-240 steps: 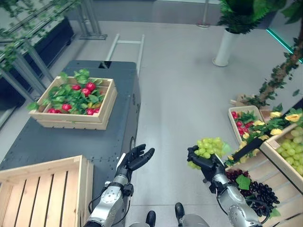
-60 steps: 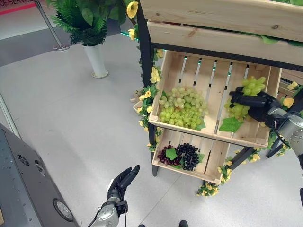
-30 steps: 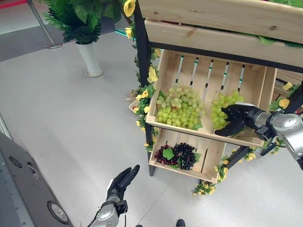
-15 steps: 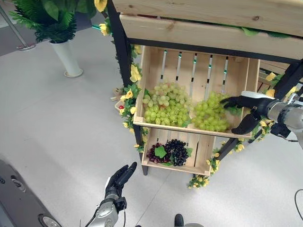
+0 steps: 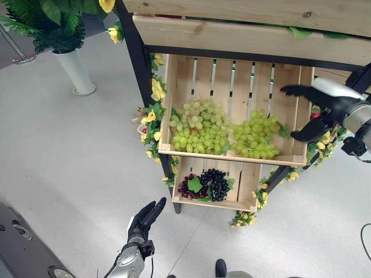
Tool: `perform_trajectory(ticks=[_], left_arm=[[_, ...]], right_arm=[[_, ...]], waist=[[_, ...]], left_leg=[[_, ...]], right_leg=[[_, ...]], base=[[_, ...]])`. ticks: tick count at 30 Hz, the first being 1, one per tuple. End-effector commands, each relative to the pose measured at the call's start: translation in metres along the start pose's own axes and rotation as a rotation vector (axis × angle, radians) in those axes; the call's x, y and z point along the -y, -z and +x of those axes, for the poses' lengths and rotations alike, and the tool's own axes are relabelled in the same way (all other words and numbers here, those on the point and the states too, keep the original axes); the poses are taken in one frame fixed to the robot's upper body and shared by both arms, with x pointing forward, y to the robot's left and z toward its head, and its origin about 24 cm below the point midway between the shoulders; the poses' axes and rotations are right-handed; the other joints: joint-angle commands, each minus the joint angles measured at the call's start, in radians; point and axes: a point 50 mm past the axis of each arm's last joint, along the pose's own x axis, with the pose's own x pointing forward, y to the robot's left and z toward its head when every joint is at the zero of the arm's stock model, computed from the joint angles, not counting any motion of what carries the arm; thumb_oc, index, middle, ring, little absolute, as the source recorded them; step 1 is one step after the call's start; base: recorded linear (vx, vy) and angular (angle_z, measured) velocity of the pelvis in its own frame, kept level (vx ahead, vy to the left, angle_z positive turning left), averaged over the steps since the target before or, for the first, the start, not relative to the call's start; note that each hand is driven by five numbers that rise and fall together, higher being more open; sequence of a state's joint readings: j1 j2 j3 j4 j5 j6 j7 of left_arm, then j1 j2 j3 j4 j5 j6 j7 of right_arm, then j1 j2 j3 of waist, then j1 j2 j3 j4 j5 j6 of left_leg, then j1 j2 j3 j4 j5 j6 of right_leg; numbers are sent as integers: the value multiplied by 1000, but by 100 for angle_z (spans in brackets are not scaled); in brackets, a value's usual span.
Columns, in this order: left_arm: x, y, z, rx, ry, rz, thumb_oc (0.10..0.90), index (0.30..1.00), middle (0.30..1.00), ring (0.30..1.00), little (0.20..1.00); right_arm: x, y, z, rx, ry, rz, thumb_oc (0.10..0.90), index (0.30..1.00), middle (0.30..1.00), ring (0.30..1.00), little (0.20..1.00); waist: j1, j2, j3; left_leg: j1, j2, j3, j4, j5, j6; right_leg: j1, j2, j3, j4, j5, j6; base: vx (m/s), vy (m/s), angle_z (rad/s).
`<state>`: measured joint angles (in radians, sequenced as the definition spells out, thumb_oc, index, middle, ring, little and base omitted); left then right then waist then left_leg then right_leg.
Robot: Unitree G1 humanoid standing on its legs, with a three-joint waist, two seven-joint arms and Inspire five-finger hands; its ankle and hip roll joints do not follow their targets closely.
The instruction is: Pick up the fruits from the basket on one side to the basket on the other side
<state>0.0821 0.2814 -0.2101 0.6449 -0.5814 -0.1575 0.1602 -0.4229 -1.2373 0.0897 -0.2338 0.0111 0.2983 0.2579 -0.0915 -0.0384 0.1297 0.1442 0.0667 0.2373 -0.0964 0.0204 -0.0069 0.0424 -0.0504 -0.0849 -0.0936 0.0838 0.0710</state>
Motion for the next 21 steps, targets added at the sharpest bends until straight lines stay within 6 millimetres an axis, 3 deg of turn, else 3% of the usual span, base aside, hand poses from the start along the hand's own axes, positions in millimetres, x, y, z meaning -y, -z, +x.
perform_trajectory(ticks=[1,6,8,14,18,21], left_arm=[[2,-42,11,182,16,26,800,900,900,900,900],[4,-34,12,146,6,9,800,900,900,900,900],[7,-28,11,118,5,-4,800,900,900,900,900],[9,-13,8,85,-6,-6,800,900,900,900,900],[11,-1,7,48,-6,-43,800,900,900,900,900],[15,9,5,25,1,-39,800,900,900,900,900]], right_arm=[[33,-16,-10,146,321,49,800,900,900,900,900],[-1,-30,-17,338,282,310,800,900,900,900,900],[-33,-40,-19,434,134,509,800,900,900,900,900],[-89,-46,-24,546,-142,986,800,900,900,900,900],[-137,-62,-26,637,-434,1442,800,900,900,900,900],[-171,-87,-32,729,-644,1844,800,900,900,900,900]], waist=[[7,-47,-72],[3,-39,-64],[1,-32,-59],[8,-28,-49],[17,-26,-45],[30,-23,-45]], left_leg=[[38,-9,3,9,-111,14],[43,-8,4,9,-116,17],[46,-8,6,9,-118,20],[50,-7,5,9,-119,23],[49,-7,5,9,-117,23],[45,-6,1,9,-113,22]], right_leg=[[81,-28,-2,6,-70,5],[82,-28,3,6,-70,5],[83,-29,4,6,-72,5],[84,-32,-5,6,-73,5],[84,-35,-17,6,-74,4],[82,-37,-28,6,-75,5]], base=[[0,0,0],[4,-11,-13],[6,-14,-6],[-2,-5,0],[-2,-19,0],[-8,-42,4]])
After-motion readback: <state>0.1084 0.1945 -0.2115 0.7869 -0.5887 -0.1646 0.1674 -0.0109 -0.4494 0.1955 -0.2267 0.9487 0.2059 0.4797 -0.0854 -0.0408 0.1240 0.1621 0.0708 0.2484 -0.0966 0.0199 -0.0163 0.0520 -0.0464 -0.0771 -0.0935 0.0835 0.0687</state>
